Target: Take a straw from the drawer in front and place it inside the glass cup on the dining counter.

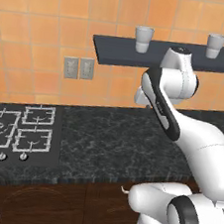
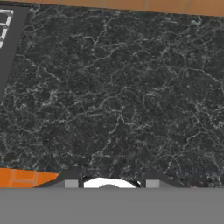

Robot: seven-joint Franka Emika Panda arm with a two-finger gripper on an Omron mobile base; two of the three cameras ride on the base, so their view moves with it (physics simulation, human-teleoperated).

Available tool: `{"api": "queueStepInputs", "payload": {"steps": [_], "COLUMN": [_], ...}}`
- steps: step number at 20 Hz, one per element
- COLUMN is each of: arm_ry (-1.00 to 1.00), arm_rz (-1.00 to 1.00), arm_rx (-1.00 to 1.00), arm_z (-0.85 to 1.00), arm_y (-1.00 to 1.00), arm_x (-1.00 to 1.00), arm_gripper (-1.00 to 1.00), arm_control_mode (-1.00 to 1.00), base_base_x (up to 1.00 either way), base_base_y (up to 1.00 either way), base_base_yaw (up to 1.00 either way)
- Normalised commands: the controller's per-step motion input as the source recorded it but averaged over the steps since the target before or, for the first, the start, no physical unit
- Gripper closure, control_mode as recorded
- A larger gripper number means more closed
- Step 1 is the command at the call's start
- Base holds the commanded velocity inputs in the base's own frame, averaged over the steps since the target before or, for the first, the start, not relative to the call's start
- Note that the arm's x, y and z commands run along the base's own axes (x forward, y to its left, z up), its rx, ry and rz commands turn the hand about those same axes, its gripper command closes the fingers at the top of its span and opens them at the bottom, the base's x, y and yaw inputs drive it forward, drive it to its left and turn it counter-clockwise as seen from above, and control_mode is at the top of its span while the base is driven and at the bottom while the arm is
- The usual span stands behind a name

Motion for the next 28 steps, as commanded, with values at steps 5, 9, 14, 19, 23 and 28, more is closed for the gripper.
{"api": "queueStepInputs", "payload": {"steps": [5,9,14,19,23,28], "arm_ry": [0.00,0.00,0.00,0.00,0.00,0.00], "arm_rz": [0.00,0.00,0.00,0.00,0.00,0.00], "arm_rx": [0.00,0.00,0.00,0.00,0.00,0.00], "arm_z": [0.00,0.00,0.00,0.00,0.00,0.00], "arm_y": [0.00,0.00,0.00,0.00,0.00,0.00], "arm_x": [-0.03,0.00,0.00,0.00,0.00,0.00], "arm_gripper": [-1.00,-1.00,-1.00,-1.00,-1.00,-1.00], "arm_control_mode": [1.00,1.00,1.00,1.00,1.00,1.00], "base_base_x": [-0.40,-0.86,-0.22,0.00,0.00,0.00], "base_base_y": [0.01,0.19,0.60,0.92,0.83,0.90], "base_base_yaw": [0.00,0.00,-0.23,-0.57,-0.62,-0.58]}}
